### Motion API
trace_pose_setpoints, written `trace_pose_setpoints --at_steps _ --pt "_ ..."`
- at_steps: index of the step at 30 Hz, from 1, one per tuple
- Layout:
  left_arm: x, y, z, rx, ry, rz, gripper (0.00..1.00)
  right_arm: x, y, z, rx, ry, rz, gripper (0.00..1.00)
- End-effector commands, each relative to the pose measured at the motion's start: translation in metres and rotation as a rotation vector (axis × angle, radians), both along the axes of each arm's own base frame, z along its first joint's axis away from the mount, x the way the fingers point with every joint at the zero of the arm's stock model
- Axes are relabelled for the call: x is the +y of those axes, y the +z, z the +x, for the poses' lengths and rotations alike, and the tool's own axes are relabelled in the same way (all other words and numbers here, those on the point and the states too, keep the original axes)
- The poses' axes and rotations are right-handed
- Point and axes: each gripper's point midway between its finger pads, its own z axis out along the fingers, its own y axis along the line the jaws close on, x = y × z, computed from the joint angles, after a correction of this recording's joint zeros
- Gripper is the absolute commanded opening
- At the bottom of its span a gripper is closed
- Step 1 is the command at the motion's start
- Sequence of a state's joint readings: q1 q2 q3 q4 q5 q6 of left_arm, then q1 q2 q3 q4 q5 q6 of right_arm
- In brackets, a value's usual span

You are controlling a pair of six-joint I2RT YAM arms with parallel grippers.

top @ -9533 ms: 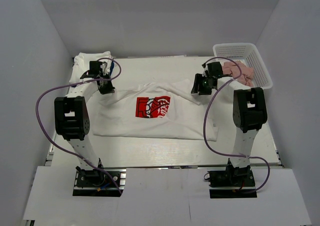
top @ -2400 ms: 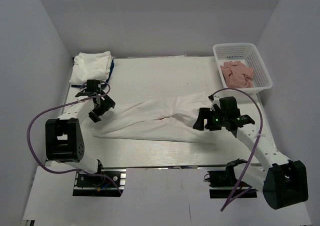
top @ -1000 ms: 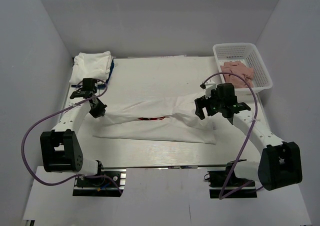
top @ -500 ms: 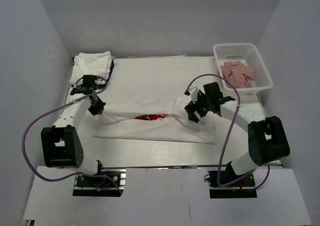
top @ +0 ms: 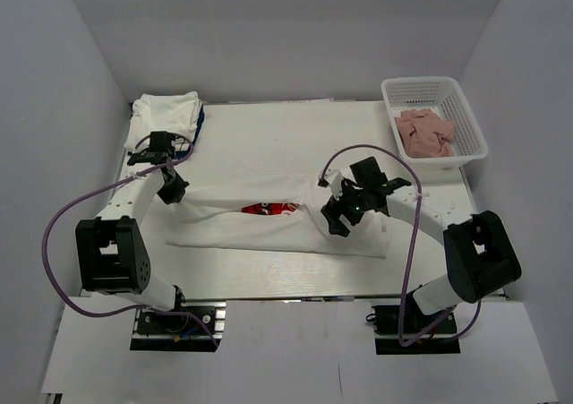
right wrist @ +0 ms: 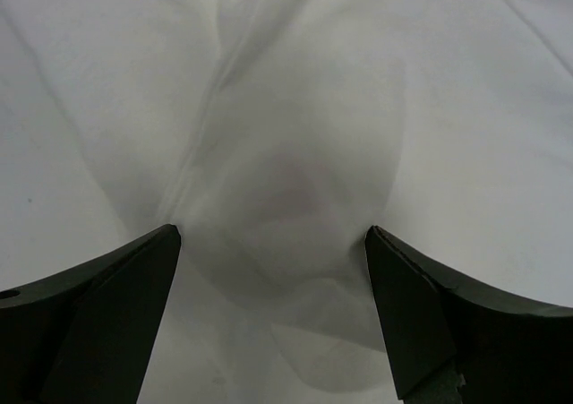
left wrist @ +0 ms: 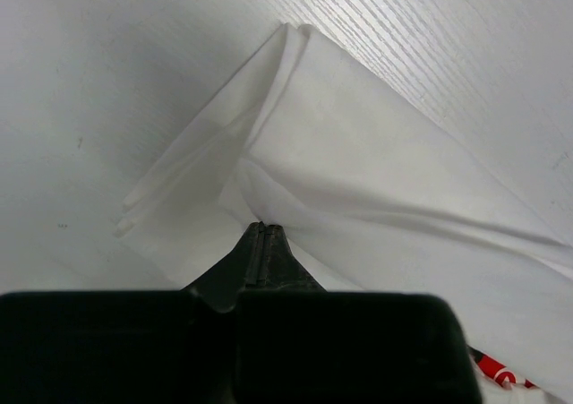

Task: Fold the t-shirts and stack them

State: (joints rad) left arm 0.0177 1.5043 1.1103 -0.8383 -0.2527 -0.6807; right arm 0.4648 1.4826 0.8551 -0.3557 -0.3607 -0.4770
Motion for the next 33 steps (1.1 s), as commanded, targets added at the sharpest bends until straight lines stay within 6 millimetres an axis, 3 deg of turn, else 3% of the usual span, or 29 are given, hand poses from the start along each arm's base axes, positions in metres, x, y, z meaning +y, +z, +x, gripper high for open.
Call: trace_pose_setpoints --at_steps 1,6,10,15,16,17,19,20,22,23,24,30,33 --pt "0.01 0.012 0.007 -0.031 0.014 0.047 0.0 -0.003 -0.005 -0.018 0.061 -0.005 -0.035 0.9" --pt "0.012 0.012 0.005 -0.021 0.018 0.056 0.0 -0.006 -0.013 -0.024 0.072 -0.013 -0.111 0.9" --pt "0.012 0.012 0.005 -0.021 0.018 0.056 0.0 -0.012 -0.011 0.002 -0.06 -0.141 -0.144 0.9" --pt "0.01 0.015 0.01 -0.04 0.014 0.047 0.0 -0.005 0.0 0.025 -0.205 -0.257 -0.122 0.9" --pt "0.009 0.017 0.016 -0.05 0.002 0.041 0.0 -0.012 -0.005 0.027 -0.217 -0.28 -0.151 0.84" --pt "0.009 0.02 0.018 -0.059 0.002 0.041 0.0 -0.022 -0.003 0.037 -0.261 -0.336 -0.199 0.71" --pt "0.006 0.02 0.023 -0.068 -0.014 0.026 0.0 -0.025 0.001 0.042 -0.285 -0.36 -0.214 0.61" --pt "0.006 0.021 0.028 -0.078 -0.014 0.026 0.0 -0.023 0.004 0.043 -0.29 -0.356 -0.204 0.47" --pt "0.004 0.025 0.034 -0.089 -0.018 0.018 0.0 -0.017 0.012 0.048 -0.302 -0.357 -0.169 0.29" --pt "0.005 0.021 0.034 -0.077 -0.026 0.021 0.0 -0.013 0.014 0.049 -0.307 -0.357 -0.152 0.09" --pt "0.005 0.027 0.038 -0.092 -0.026 0.022 0.0 -0.014 0.016 0.052 -0.312 -0.369 -0.148 0.0" --pt "0.008 0.037 0.056 -0.123 -0.04 0.044 0.0 -0.013 0.038 0.07 -0.372 -0.376 -0.168 0.0" --pt "0.01 0.034 0.049 -0.085 -0.036 0.052 0.0 -0.01 0.049 0.073 -0.379 -0.37 -0.163 0.0"
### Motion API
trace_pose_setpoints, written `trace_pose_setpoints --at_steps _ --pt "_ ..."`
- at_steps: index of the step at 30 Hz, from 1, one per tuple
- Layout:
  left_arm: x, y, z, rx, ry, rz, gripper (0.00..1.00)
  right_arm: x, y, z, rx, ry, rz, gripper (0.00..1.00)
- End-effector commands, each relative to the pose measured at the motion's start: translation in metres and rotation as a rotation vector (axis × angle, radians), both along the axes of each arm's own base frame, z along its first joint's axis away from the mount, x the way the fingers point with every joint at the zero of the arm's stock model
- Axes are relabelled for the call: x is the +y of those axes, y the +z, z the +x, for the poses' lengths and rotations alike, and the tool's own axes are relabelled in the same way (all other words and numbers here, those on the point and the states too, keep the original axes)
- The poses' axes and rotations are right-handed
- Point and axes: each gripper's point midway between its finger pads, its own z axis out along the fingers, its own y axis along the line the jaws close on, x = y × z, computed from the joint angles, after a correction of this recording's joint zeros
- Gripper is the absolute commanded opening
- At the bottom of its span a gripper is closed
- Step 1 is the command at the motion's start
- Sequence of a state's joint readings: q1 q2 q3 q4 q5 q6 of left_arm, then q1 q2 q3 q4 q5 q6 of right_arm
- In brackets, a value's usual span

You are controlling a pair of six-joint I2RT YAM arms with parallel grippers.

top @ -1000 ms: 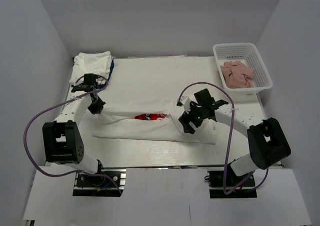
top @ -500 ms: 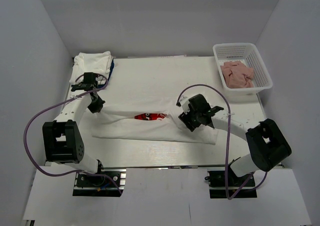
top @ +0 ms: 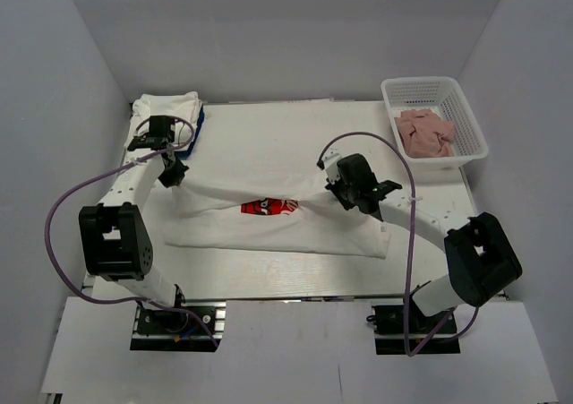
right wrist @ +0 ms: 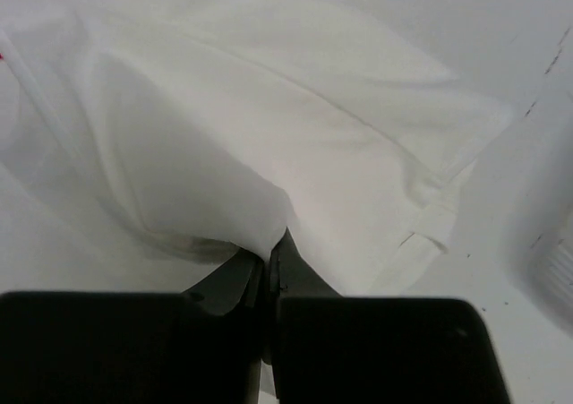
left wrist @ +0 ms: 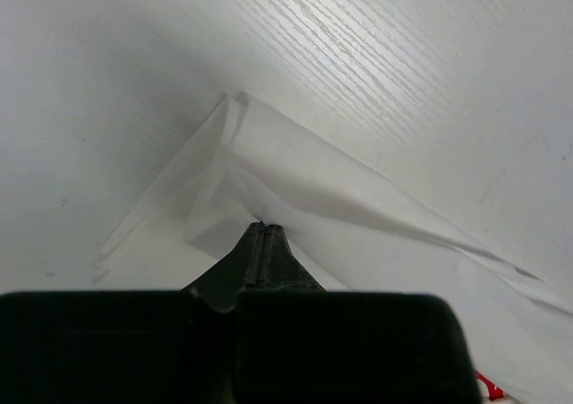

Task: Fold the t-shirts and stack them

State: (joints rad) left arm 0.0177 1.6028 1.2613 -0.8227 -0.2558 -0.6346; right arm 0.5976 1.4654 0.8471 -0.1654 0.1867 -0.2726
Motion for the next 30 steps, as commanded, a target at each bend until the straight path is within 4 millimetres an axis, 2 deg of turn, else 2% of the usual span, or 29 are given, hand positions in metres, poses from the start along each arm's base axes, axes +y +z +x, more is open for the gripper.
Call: trace_pose_setpoints --at_steps 1,4,7,8,10,11,12,13,21,22,26,28,30 --pt "0.008 0.011 0.002 -0.014 0.008 0.037 0.0 0.008 0.033 0.018 -0.085 -0.006 0.022 0.0" --pt "0.008 0.007 0.001 -0.013 0.016 0.033 0.0 0.005 0.04 0.023 -0.111 -0.026 0.026 0.0" --pt "0.007 0.017 0.016 -0.073 0.011 0.025 0.0 -0.002 0.051 0.03 -0.162 -0.062 0.01 0.0" --pt "0.007 0.024 0.028 -0.115 0.012 0.025 0.0 -0.002 0.056 0.033 -0.177 -0.069 0.007 0.0" --pt "0.005 0.026 0.043 -0.127 -0.003 0.02 0.0 -0.006 0.066 0.046 -0.225 -0.085 -0.02 0.0" --pt "0.004 0.041 0.058 -0.166 -0.019 0.019 0.0 -0.005 0.071 0.052 -0.243 -0.092 -0.028 0.0" --pt "0.003 0.035 0.067 -0.155 -0.024 0.011 0.0 -0.007 0.08 0.061 -0.277 -0.093 -0.051 0.0" --pt "0.003 0.045 0.079 -0.183 -0.032 0.016 0.0 -0.007 0.085 0.068 -0.295 -0.104 -0.052 0.0" --pt "0.002 0.048 0.119 -0.218 -0.083 0.023 0.0 -0.003 0.113 0.112 -0.379 -0.138 -0.041 0.0" --pt "0.0 0.058 0.126 -0.249 -0.101 0.02 0.0 -0.006 0.114 0.118 -0.382 -0.15 -0.045 0.0" --pt "-0.001 0.059 0.132 -0.244 -0.126 0.021 0.0 -0.007 0.118 0.124 -0.377 -0.155 -0.034 0.0" --pt "0.002 0.053 0.125 -0.211 -0.113 0.037 0.0 -0.006 0.116 0.118 -0.352 -0.137 -0.031 0.0" --pt "0.01 0.057 0.114 -0.202 -0.087 0.076 0.0 -0.005 0.109 0.107 -0.318 -0.104 -0.02 0.0"
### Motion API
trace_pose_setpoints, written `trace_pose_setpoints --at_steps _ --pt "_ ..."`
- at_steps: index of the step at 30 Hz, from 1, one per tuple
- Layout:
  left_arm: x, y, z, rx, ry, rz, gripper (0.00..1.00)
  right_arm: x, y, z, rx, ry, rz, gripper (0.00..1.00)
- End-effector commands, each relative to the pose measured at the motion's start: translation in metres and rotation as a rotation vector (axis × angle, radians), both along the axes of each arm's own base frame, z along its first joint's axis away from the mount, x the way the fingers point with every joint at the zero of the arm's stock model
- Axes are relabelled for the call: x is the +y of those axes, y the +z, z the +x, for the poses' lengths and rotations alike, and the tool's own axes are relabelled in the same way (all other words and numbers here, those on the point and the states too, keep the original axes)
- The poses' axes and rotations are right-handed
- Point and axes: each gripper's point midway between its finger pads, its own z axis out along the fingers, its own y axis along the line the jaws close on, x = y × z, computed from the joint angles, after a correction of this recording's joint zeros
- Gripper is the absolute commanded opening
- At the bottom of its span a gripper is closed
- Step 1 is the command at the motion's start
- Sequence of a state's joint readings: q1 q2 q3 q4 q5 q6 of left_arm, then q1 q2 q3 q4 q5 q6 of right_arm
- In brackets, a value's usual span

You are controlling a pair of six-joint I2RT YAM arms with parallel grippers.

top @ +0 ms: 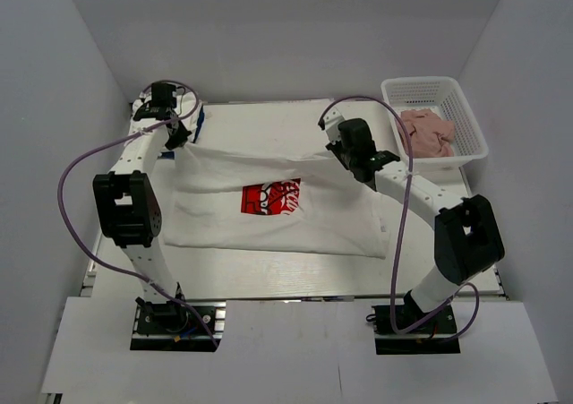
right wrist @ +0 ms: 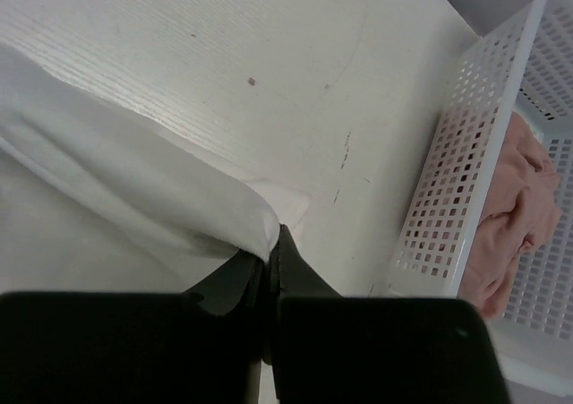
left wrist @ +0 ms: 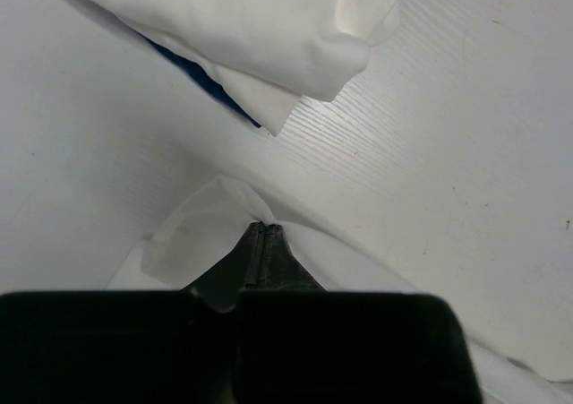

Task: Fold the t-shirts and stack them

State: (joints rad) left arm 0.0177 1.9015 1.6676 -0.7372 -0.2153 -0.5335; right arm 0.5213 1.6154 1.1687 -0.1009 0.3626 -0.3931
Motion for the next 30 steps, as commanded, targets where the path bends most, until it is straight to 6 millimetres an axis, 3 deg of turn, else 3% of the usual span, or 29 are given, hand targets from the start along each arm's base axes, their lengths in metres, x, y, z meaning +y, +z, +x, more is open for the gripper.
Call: trace_pose_setpoints --at_steps 1,3,5,6,8,9,14,15,20,26,28,30 --pt "0.014 0.019 -0.018 -0.014 0.029 0.062 0.0 0.004 0.028 -0.006 -0.035 0.041 0.043 0.0" --pt "0.016 0.021 -0.04 -0.023 0.037 0.072 0.0 0.008 0.022 -0.026 0.006 0.103 0.043 0.0" --pt "0.011 0.023 -0.048 -0.068 0.023 0.054 0.0 0.008 0.008 -0.046 0.064 0.158 0.03 0.0" --pt "0.008 0.003 -0.063 -0.036 0.022 0.034 0.0 0.01 0.002 -0.054 0.091 0.179 0.051 0.0" --pt "-0.001 0.006 -0.068 -0.089 0.024 -0.018 0.0 0.013 -0.01 -0.07 0.148 0.205 0.06 0.0" --pt "-0.002 -0.01 -0.079 -0.061 0.042 -0.032 0.0 0.013 -0.02 -0.078 0.186 0.207 0.072 0.0" --pt "0.004 -0.033 -0.112 0.021 0.098 -0.021 0.0 0.021 -0.042 -0.111 0.281 0.265 0.092 0.0" --pt "0.005 -0.038 -0.116 0.035 0.104 -0.011 0.0 0.016 -0.055 -0.121 0.314 0.262 0.08 0.0" --pt "0.003 -0.067 -0.144 0.118 0.138 -0.03 0.0 0.018 -0.077 -0.146 0.386 0.282 0.107 0.0" --pt "0.021 -0.091 -0.176 0.241 0.28 0.039 0.0 0.022 -0.099 -0.171 0.456 0.313 0.115 0.0" --pt "0.022 -0.095 -0.18 0.267 0.284 0.05 0.0 0.017 -0.109 -0.179 0.482 0.306 0.099 0.05" --pt "0.022 -0.097 -0.177 0.271 0.293 0.046 0.01 0.011 -0.114 -0.184 0.502 0.282 0.089 0.21"
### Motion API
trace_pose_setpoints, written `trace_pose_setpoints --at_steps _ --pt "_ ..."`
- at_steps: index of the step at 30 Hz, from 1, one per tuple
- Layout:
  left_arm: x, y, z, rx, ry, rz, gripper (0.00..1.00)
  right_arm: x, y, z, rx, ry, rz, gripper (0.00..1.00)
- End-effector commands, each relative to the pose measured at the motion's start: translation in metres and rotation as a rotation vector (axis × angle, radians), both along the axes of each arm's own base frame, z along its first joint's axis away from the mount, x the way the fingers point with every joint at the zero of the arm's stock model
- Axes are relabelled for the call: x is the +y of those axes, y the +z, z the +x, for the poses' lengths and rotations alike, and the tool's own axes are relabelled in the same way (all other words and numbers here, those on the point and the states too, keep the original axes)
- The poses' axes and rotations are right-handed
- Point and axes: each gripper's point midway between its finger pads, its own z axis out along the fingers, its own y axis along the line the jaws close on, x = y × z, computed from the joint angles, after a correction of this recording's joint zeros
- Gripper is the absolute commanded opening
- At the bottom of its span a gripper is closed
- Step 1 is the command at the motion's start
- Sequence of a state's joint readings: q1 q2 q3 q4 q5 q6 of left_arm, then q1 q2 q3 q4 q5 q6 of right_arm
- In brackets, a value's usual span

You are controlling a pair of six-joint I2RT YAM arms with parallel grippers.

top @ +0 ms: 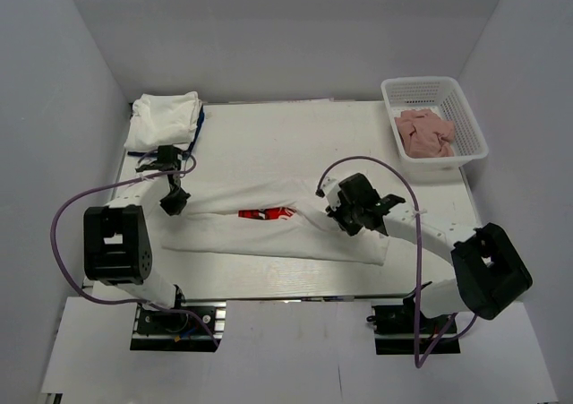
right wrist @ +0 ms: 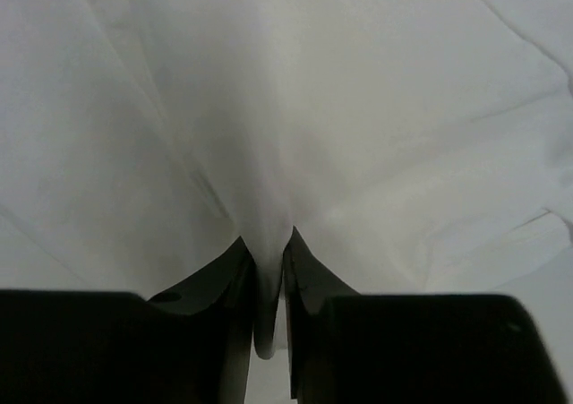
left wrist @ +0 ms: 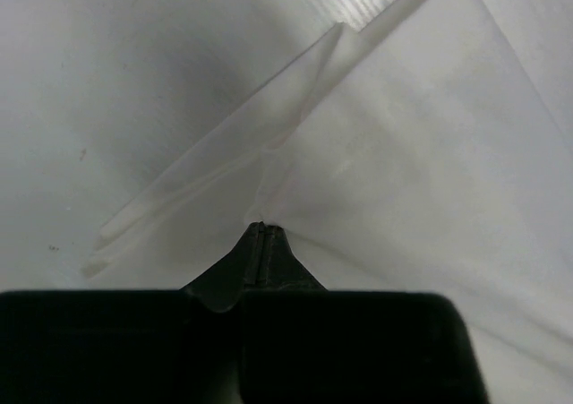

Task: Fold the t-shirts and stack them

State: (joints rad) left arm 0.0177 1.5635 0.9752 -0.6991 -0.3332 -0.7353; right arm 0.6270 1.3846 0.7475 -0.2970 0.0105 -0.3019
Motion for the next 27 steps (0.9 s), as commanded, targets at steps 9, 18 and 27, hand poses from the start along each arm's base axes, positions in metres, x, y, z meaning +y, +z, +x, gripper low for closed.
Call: trace_pose_setpoints --at_steps 9,18,27 --pt "0.017 0.028 0.02 0.027 0.078 0.074 1.0 0.0 0.027 -0.024 0.012 -0.03 0.098 0.9" --pt "-0.05 0.12 0.092 -0.378 -0.135 -0.217 1.0 0.044 0.107 0.022 -0.227 -0.074 0.406 0.9" --pt "-0.104 0.021 0.078 -0.199 -0.283 -0.438 1.0 0.032 0.027 0.049 0.012 -0.474 0.209 0.9"
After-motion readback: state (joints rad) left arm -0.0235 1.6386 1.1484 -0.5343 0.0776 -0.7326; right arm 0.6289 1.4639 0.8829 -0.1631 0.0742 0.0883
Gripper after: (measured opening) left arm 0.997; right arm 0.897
